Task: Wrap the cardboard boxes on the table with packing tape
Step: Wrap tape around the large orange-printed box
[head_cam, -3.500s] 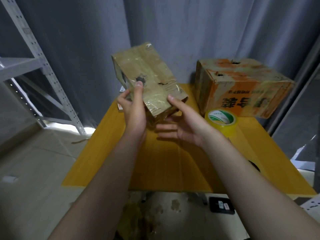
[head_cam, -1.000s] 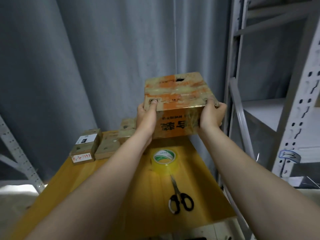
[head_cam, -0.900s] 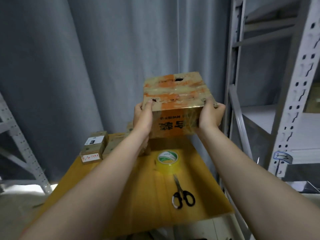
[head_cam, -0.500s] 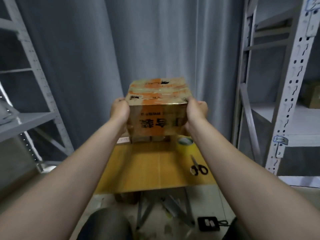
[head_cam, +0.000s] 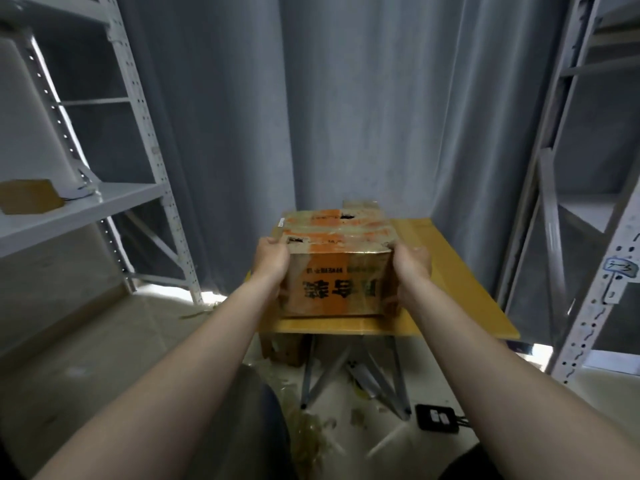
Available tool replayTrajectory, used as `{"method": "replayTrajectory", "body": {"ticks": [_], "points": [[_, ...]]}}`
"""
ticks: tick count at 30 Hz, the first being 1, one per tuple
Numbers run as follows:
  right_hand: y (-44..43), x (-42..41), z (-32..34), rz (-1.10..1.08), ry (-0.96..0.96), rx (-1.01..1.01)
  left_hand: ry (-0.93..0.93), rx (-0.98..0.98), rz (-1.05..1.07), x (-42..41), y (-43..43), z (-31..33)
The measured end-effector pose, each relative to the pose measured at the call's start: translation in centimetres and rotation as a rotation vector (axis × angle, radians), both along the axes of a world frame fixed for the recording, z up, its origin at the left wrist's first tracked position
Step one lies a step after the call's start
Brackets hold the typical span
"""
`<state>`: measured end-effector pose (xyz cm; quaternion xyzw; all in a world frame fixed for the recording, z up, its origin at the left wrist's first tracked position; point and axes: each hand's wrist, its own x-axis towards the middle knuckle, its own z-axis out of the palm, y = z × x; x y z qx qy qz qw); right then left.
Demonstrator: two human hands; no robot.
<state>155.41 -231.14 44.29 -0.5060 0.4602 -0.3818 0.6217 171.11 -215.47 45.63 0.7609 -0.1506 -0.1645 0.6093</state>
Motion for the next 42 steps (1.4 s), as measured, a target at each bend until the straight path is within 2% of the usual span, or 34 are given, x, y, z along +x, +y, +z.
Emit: {"method": "replayTrajectory", "body": {"ticks": [3, 6, 8, 10, 12, 15, 18, 23, 26, 30, 33, 39, 42], "points": [[-0.8, -0.7, -1.0, 0.075, 0.277, -0.240, -0.079, 0.044, -0.029, 0.6, 0.1, -1.5], [-0.9, -1.3, -0.7, 0.131, 0.641, -0.527, -0.262, 0.093, -0.068, 1.6, 0.1, -2.7], [-0.7, -0.6, 0.3, 0.095, 0.825, -0.759, -0.382, 0.158, -0.091, 2.1, 0.3, -3.3], [-0.1, 0.9, 1.6, 0.136, 0.861, -0.948, -0.504, 0.256, -0.111, 2.2, 0.4, -3.7], [0.3, 2.2, 2.5, 0.264, 0.836, -1.030, -0.607, 0.331, -0.116, 2.0, 0.6, -3.6], [0.5, 3.3, 2.1, 0.365, 0.864, -1.037, -0.729, 0.394, -0.108, 2.0, 1.1, -3.4], [0.7, 3.6, 1.1, 0.336, 0.959, -1.098, -0.827, 0.442, -0.082, 2.1, 1.7, -3.2], [0.6, 4.0, 1.6, 0.351, 0.949, -1.063, -0.918, 0.474, -0.091, 2.0, 1.6, -3.2], [0.5, 4.1, 1.8, 0.367, 0.953, -1.048, -0.967, 0.585, -0.098, 1.9, 1.3, -2.8], [0.8, 4.2, 1.9, 0.374, 1.010, -1.076, -1.173, 0.751, -0.002, 1.9, 0.9, -2.3], [1.2, 4.4, 2.6, 0.400, 1.070, -1.065, -1.257, 0.912, -0.060, 1.7, 0.0, -1.0], [1.5, 4.3, 3.3, 0.444, 1.123, -1.065, -1.303, 0.980, -0.197, 2.4, 0.0, 0.6], [1.4, 4.1, 3.3, 0.447, 1.123, -1.080, -1.145, 0.955, -0.256, 3.2, 0.1, 1.6]]}}
